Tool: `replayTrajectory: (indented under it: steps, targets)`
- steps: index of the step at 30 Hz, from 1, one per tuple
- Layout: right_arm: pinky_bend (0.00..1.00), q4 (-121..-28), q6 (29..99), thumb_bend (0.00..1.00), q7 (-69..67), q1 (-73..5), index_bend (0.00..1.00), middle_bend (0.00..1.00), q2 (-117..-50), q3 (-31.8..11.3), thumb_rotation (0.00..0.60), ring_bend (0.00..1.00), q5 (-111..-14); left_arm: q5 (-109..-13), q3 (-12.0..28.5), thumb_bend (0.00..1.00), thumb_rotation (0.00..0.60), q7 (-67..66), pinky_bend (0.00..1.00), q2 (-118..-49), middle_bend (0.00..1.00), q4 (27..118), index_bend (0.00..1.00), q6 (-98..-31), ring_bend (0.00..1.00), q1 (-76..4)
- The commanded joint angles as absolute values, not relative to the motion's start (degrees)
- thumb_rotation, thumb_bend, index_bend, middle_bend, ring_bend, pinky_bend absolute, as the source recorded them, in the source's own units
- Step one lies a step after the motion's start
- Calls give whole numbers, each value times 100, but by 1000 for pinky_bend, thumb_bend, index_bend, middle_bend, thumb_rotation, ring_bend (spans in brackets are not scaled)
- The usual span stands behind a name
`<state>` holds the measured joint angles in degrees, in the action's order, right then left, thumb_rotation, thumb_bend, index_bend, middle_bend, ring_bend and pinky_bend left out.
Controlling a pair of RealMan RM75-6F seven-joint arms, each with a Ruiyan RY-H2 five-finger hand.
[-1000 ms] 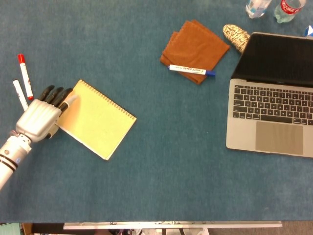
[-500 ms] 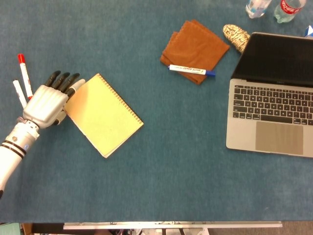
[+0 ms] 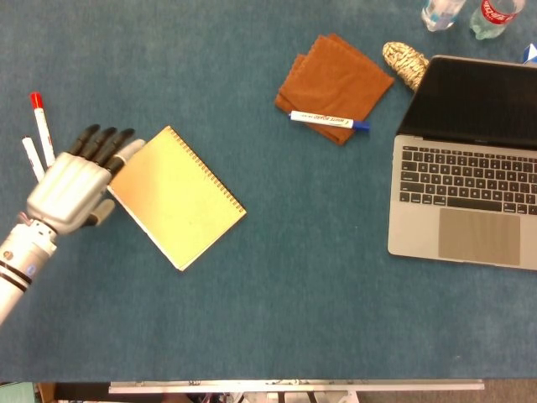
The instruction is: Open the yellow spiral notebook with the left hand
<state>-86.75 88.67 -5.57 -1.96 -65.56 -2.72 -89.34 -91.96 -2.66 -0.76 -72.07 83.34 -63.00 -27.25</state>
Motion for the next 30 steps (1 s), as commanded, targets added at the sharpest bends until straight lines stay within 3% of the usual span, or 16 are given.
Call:
replayTrajectory:
  steps: [1, 12, 14, 16, 18, 22, 24, 30]
  targets:
    - [178, -8671, 8864, 188, -561, -199, 138, 175, -6560, -270, 600, 99, -8939, -9395, -303, 294, 600, 83, 0, -7180, 1, 8545, 68, -6235, 0, -2879]
    - [178, -8626, 8866, 189, -630, -195, 138, 176, -6551, -259, 600, 99, -8948, -9268, -127, 229, 600, 419, 0, -7489, 142, 8787, 193, -5490, 0, -3476]
    - [178, -8637, 8874, 189, -627, -197, 138, 175, -6540, -258, 600, 99, -8962, -9177, -85, 216, 572, 431, 0, -7561, 159, 8811, 208, -5370, 0, -3551]
    - [177, -8647, 8883, 189, -623, -197, 138, 175, -6529, -259, 600, 99, -8971, -9104, -53, 200, 488, 448, 0, -7637, 185, 8813, 232, -5246, 0, -3634]
    - [177, -8652, 8879, 189, -626, -195, 138, 175, -6524, -259, 600, 99, -8963, -9038, -39, 179, 348, 401, 0, -7689, 219, 8802, 252, -5100, 0, -3722]
    - [178, -8636, 8866, 188, -629, -187, 138, 175, -6540, -252, 600, 99, -8941, -8748, -11, 150, 140, 297, 0, -7735, 279, 8856, 268, -4680, 0, -3896]
    - [178, -8625, 8864, 189, -630, -185, 138, 175, -6549, -252, 600, 99, -8935, -8597, 6, 144, 94, 269, 0, -7783, 281, 8852, 270, -4511, 0, -3964]
    - [177, -8594, 8884, 189, -663, -161, 138, 175, -6548, -253, 600, 99, -8911, -8320, 32, 141, 77, 14, 0, -7974, 280, 8781, 269, -4362, 0, -4044]
